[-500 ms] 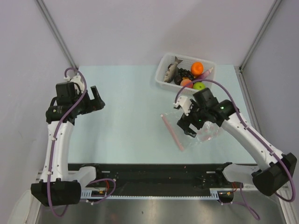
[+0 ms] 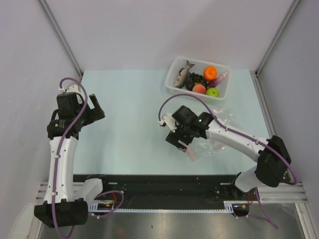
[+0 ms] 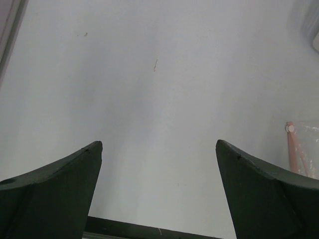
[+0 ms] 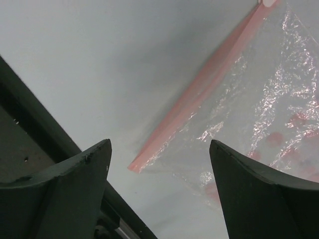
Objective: Place the food in the zip-top bag and seal the zipper
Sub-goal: Pick up the zipper food storage bag at the center of the board.
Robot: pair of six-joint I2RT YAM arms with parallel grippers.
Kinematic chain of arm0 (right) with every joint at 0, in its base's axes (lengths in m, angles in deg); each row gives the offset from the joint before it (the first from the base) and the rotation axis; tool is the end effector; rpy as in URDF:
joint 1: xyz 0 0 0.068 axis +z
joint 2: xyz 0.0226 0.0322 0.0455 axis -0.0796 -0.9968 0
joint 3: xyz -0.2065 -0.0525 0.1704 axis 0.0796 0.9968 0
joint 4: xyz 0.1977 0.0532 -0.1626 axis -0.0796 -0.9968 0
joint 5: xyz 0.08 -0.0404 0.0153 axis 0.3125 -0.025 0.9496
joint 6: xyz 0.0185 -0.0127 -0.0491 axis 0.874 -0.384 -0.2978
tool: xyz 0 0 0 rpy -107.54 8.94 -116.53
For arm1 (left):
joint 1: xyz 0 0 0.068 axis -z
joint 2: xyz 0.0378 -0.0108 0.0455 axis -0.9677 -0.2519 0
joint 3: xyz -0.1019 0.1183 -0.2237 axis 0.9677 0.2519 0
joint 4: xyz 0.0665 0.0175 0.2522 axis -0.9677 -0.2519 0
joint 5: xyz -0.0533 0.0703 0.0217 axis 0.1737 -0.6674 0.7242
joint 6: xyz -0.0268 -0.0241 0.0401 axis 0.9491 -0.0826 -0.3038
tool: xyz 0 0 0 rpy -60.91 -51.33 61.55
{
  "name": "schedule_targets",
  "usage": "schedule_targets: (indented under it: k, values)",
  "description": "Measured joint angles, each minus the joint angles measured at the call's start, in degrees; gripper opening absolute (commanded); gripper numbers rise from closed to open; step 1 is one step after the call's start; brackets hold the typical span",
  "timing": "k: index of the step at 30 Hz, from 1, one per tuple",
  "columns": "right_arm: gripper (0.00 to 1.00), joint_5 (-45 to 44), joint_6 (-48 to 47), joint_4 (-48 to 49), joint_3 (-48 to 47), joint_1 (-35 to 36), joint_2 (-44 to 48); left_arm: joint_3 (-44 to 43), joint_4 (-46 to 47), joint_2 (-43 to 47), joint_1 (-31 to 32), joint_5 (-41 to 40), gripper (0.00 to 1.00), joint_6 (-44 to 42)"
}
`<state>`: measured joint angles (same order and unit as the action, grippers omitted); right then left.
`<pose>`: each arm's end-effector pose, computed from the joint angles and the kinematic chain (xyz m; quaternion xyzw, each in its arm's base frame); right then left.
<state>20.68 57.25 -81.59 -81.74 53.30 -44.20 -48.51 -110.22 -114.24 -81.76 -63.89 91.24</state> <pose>0.1948 0.2243 0.2678 -0.5345 0.8104 0.0842 0.2248 0.1867 0.0207 0.3672 -0.1735 0.8878 -0.0347 0.4248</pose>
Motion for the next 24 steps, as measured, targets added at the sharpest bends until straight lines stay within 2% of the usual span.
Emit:
schedule_targets:
  k: [1, 4, 11, 15, 20, 23, 24]
  values:
    - [0.77, -0.8, 0.5, 0.6, 0.1, 0.3, -0.9, 0.0, 0.0, 0.0, -0.1, 0.0, 1.00, 0.3]
    - [0.73, -4.6, 1.4, 2.7, 0.1, 0.5, -4.6, 0.0, 0.1, 0.2, -0.2, -0.1, 1.00, 0.8]
    - [0.70, -11.2, 2.4, 6.1, -0.5, 0.3, -13.7, 2.1, 1.7, 1.6, -0.2, -1.2, 1.00, 1.1]
    - [0.58, -13.3, 2.6, 7.2, -2.7, -0.1, -17.4, 2.8, 2.0, 1.6, -0.3, -2.0, 1.00, 1.3]
    - [0.52, -15.7, 2.5, 8.6, -3.3, -0.6, -19.8, 3.4, 2.4, 1.7, -0.4, -2.6, 1.00, 1.4]
    - [0.41, -16.7, 2.4, 8.6, -3.2, -0.9, -20.6, 3.4, 2.4, 1.7, -0.5, -2.8, 1.00, 1.4]
    - [0.34, -16.9, 2.4, 8.6, -3.2, -0.9, -20.8, 3.4, 2.4, 1.6, -0.6, -2.8, 1.00, 1.4]
